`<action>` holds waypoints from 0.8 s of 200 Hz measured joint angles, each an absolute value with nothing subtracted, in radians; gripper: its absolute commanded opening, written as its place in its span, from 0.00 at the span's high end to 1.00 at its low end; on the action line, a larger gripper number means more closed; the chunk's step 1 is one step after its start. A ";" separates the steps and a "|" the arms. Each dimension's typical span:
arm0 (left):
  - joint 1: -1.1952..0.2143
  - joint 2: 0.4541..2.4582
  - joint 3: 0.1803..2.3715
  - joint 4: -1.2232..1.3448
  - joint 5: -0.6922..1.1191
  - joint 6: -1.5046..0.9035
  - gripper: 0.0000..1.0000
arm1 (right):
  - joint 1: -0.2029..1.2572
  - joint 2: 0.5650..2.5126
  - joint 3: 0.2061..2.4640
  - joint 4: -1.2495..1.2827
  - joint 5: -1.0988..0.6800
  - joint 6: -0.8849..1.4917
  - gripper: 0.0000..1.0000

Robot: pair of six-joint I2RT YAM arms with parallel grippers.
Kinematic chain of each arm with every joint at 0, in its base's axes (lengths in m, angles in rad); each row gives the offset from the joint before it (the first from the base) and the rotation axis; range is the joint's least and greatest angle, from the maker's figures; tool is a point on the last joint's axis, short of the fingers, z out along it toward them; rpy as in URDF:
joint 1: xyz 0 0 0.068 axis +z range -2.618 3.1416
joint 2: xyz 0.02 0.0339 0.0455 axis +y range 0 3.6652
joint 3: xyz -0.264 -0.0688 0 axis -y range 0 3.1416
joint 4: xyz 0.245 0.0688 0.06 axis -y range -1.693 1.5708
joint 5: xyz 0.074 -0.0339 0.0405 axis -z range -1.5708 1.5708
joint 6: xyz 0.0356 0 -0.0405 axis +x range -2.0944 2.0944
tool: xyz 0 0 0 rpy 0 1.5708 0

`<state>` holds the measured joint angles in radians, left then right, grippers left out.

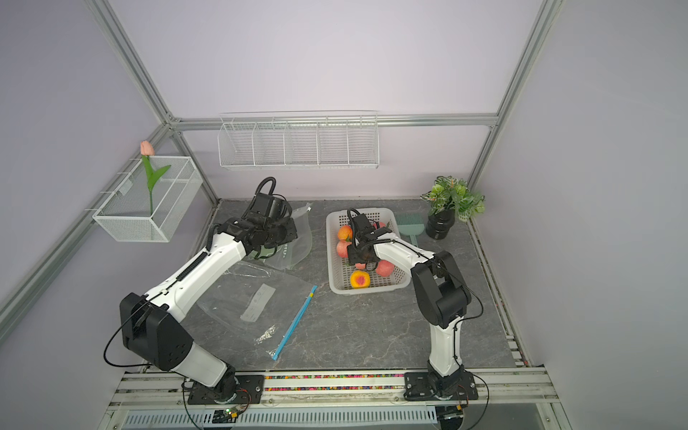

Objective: Place the peach in a zip-top bag and seal the zipper
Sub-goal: Pick up the peach from the basket.

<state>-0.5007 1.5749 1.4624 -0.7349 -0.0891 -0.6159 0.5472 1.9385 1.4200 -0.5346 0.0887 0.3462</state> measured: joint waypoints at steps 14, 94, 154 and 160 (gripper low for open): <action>-0.501 1.575 1.462 -0.735 -0.089 -0.616 1.00 | 0.547 1.937 1.412 -0.525 0.086 0.348 0.34; -0.501 1.575 1.462 -0.735 -0.088 -0.616 1.00 | 0.546 1.707 1.338 -0.410 0.018 0.356 0.34; -0.501 1.575 1.462 -0.735 -0.087 -0.617 1.00 | 0.559 1.638 1.353 -0.261 -0.136 0.355 0.33; -0.501 1.575 1.462 -0.735 -0.086 -0.617 1.00 | 0.564 1.638 1.357 -0.251 -0.154 0.355 0.33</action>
<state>-0.5007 1.5749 1.4624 -0.7345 -0.0860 -0.6167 0.5636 1.6382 1.3575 -0.2512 -0.1543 0.3546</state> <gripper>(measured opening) 0.046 0.671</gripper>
